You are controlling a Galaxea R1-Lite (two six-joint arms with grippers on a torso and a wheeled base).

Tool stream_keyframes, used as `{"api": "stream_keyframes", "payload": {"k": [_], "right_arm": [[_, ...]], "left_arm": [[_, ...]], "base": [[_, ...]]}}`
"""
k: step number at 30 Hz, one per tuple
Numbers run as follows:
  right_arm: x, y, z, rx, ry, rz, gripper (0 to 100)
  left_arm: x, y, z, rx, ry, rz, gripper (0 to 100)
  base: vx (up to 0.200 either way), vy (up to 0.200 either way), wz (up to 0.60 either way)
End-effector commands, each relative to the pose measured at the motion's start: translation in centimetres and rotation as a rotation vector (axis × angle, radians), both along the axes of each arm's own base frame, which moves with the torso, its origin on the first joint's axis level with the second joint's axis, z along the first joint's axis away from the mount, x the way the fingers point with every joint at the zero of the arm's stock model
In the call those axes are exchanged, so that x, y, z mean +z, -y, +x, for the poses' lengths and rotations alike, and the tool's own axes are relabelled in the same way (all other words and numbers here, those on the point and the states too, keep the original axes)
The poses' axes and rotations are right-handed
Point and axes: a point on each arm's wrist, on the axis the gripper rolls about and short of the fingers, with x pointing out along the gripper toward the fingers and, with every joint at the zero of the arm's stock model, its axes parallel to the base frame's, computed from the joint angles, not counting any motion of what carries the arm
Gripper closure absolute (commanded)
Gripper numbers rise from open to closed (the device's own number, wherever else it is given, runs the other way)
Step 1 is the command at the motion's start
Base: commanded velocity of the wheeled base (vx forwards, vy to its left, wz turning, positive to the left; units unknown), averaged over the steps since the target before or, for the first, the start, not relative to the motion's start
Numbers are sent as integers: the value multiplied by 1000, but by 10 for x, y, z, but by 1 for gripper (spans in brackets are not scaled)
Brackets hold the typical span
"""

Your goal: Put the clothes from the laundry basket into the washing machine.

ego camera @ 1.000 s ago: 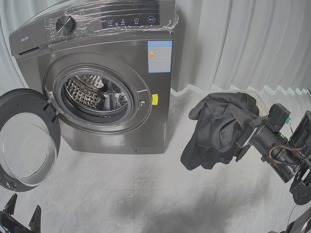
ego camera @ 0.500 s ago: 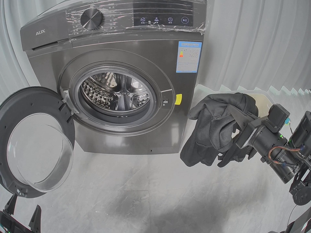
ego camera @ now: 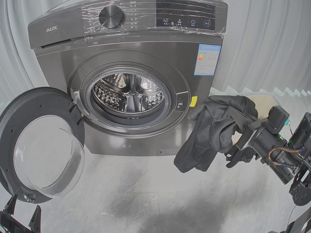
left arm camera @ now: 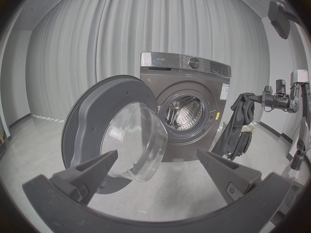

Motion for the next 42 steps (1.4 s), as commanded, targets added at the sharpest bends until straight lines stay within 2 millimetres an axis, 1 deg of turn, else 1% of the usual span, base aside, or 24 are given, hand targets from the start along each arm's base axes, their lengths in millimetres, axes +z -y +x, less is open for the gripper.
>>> {"api": "stream_keyframes", "payload": {"k": [1, 10, 16, 31, 42], "right_arm": [[-1, 0, 0, 2, -2, -2, 100], [-2, 0, 0, 4, -8, -5, 100], [-6, -1, 0, 16, -20, -18, 100], [-7, -1, 0, 16, -21, -19, 100], [-11, 1, -4, 37, -38, -38, 100]], "left_arm": [[-4, 0, 0, -1, 2, 0, 0], [-4, 0, 0, -1, 2, 0, 0], [-5, 0, 0, -1, -1, 0, 0], [-4, 0, 0, -1, 1, 0, 0], [-4, 0, 0, 1, 2, 3, 0]], "base": [[0, 0, 0], [0, 0, 0], [0, 200, 0], [0, 200, 0], [0, 0, 0]]}}
